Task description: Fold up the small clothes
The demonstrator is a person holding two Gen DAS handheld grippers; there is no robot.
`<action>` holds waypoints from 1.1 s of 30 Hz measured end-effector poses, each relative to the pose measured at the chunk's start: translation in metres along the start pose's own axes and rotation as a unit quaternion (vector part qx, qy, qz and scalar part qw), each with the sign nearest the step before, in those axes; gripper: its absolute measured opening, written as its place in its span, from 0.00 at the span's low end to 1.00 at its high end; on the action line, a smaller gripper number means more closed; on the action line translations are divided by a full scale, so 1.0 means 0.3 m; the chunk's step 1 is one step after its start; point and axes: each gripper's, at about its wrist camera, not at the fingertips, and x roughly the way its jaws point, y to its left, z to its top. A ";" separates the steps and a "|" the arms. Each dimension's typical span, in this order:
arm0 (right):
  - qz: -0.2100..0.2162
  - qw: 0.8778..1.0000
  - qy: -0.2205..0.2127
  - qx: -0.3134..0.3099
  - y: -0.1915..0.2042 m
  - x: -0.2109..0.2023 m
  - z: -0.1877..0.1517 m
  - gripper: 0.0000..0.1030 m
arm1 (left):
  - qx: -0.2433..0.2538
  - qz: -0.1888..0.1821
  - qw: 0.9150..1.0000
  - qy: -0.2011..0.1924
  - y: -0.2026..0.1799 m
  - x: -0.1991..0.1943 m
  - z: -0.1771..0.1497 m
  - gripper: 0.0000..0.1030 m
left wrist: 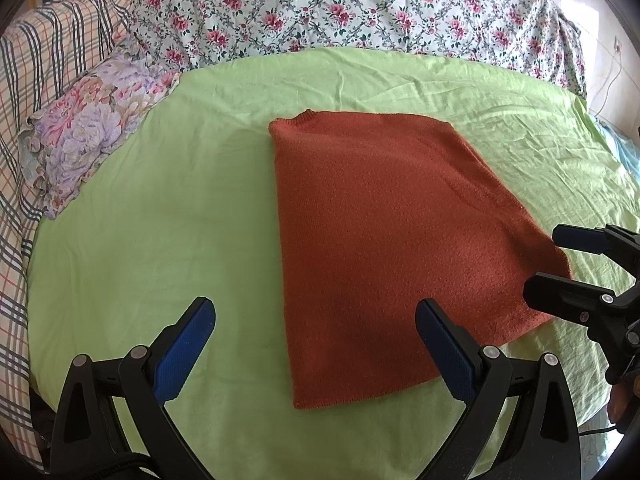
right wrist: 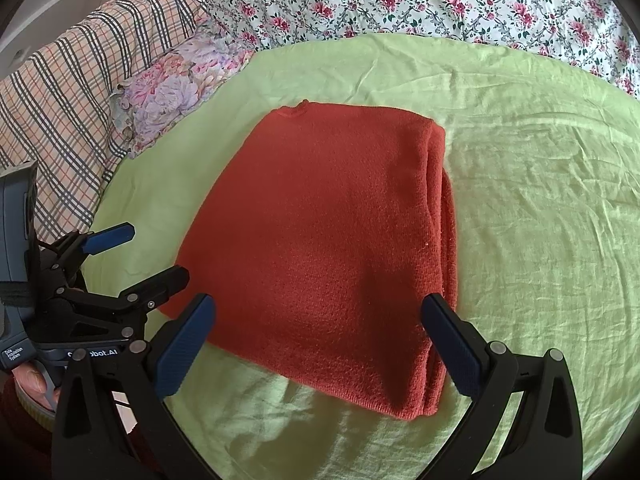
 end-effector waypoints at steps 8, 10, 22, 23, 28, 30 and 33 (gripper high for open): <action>0.000 1.000 0.000 0.001 0.009 -0.002 0.003 0.99 | -0.002 0.000 1.000 0.000 -0.002 -0.002 0.001 0.98; 0.001 1.000 0.000 0.001 0.009 -0.002 0.002 0.99 | -0.001 0.000 1.000 0.000 -0.003 -0.002 0.000 0.98; 0.001 1.000 0.000 0.000 0.010 -0.002 0.004 0.99 | -0.002 0.001 1.000 0.000 -0.008 -0.004 0.000 0.98; 0.001 1.000 0.000 0.001 0.008 -0.002 0.003 0.99 | -0.002 0.001 1.000 0.000 -0.007 -0.005 0.001 0.98; 0.002 1.000 0.000 0.001 0.015 -0.005 0.006 0.99 | -0.003 0.001 1.000 -0.001 -0.008 -0.006 0.003 0.98; 0.001 1.000 -0.001 0.001 0.015 -0.005 0.005 0.99 | -0.002 0.000 1.000 -0.001 -0.008 -0.006 0.002 0.98; 0.002 1.000 -0.001 0.000 0.026 -0.007 0.013 0.99 | -0.002 0.000 1.000 -0.001 -0.011 -0.008 0.007 0.98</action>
